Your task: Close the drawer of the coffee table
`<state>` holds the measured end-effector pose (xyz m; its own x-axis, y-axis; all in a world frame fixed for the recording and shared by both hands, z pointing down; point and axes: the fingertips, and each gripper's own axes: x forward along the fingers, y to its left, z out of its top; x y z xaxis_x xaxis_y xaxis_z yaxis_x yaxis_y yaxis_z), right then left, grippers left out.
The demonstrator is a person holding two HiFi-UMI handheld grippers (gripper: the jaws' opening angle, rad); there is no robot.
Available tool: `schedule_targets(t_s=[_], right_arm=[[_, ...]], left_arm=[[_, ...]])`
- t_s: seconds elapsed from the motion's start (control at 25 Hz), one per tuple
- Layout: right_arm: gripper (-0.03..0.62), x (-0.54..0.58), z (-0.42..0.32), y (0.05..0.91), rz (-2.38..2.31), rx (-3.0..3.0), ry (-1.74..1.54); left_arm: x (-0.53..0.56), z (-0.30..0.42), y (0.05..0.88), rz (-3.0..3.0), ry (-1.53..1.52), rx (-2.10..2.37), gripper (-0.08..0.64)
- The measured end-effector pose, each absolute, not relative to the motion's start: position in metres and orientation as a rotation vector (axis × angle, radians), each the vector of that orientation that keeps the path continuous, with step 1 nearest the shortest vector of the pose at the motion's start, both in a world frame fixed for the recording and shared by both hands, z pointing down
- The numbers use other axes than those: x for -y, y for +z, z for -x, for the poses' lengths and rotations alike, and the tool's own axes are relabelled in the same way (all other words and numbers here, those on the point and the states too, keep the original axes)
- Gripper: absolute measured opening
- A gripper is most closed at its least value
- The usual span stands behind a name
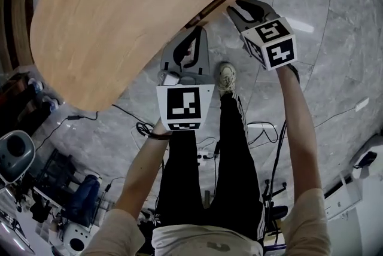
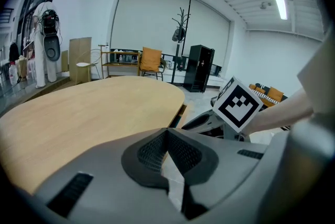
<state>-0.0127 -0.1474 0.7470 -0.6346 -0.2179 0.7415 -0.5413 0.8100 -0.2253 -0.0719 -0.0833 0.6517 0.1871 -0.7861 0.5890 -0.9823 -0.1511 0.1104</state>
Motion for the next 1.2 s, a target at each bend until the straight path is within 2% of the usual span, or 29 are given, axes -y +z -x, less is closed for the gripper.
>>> schedule_targets(t_s=[0.2,0.28,0.56,0.84,1.2], right_arm=[[0.110,0.167,0.036,0.751,-0.598,2.346,0.641],[0.072,0.168,0.043,0.755,-0.616,2.387,0.685],[0.066,0.169,0.050,0.757,-0.661,2.513,0.718],[0.048,0.183,0.067,0.764,-0.629,2.563,0.447],[0.048,0.184,0.065,0.764,-0.665,2.583,0.474]], left_arm=[[0.091,0.080,0.655,-1.981,0.493,1.667,0.008],[0.092,0.083,0.656,-1.956,0.456,1.664,0.008],[0.104,0.096,0.647,-1.964,0.321,1.723,0.008],[0.113,0.092,0.646,-2.001,0.282,1.744,0.008],[0.115,0.094,0.632,-2.035,0.266,1.751,0.008]])
